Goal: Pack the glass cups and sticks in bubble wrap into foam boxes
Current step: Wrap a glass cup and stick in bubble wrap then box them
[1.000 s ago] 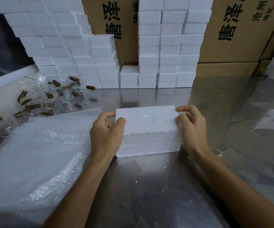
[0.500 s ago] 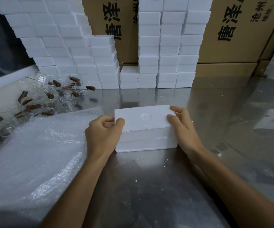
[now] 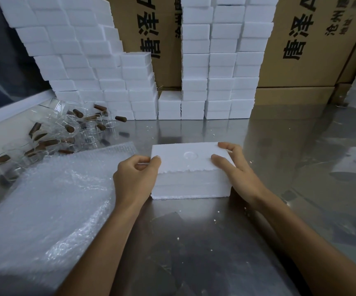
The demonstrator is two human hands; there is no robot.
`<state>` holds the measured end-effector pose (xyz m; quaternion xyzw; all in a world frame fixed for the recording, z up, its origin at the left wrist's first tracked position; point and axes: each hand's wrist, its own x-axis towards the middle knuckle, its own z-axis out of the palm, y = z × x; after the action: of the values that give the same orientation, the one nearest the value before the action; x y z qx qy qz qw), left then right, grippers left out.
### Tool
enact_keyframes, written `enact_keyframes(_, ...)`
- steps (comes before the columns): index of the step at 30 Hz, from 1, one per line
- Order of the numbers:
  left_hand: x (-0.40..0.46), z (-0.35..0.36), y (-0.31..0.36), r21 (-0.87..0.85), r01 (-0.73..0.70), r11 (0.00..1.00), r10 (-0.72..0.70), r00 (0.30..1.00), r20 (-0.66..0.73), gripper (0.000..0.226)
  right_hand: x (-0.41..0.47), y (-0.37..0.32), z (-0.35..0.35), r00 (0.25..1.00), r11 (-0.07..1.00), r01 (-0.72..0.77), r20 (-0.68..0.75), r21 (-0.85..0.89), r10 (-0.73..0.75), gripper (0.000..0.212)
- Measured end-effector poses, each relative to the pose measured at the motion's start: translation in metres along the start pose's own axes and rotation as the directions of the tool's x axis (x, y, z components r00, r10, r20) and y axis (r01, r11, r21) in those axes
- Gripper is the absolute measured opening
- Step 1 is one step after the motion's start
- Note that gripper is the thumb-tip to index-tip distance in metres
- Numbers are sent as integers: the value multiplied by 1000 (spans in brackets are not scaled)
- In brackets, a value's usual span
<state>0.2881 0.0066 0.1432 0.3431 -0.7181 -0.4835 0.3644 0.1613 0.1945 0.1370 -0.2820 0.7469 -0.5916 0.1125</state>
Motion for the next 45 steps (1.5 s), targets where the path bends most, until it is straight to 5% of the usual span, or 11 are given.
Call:
enact_keyframes(4,4,-1,-2,-7,-11,1000,11,1000,-11,15,1,-2,-25,986,1000,20,168,-21,-17,67)
enact_keyframes(10,8,0,-5,-70,-2,998,-3,998,-62,23,1,5,-24,961,985,103,268,-138,-62,83)
enact_keyframes(16,2,2,-5,-13,46,999,-46,998,-33,54,0,5,-22,970,962,177,200,-205,-136,80)
enact_keyframes(22,-1,0,6,-231,137,963,-139,990,8,32,-2,2,-19,976,966,201,115,-163,-183,76)
enact_keyframes(32,-23,20,25,-604,301,738,-275,951,139,94,-14,-22,5,974,933,217,6,-286,-224,81)
enact_keyframes(39,-33,30,24,-540,465,702,-322,883,342,103,-19,-17,18,982,919,175,2,-353,-186,86)
enact_keyframes(45,-25,23,21,-522,512,682,-377,858,348,95,-20,-21,19,903,644,417,214,-642,-371,110)
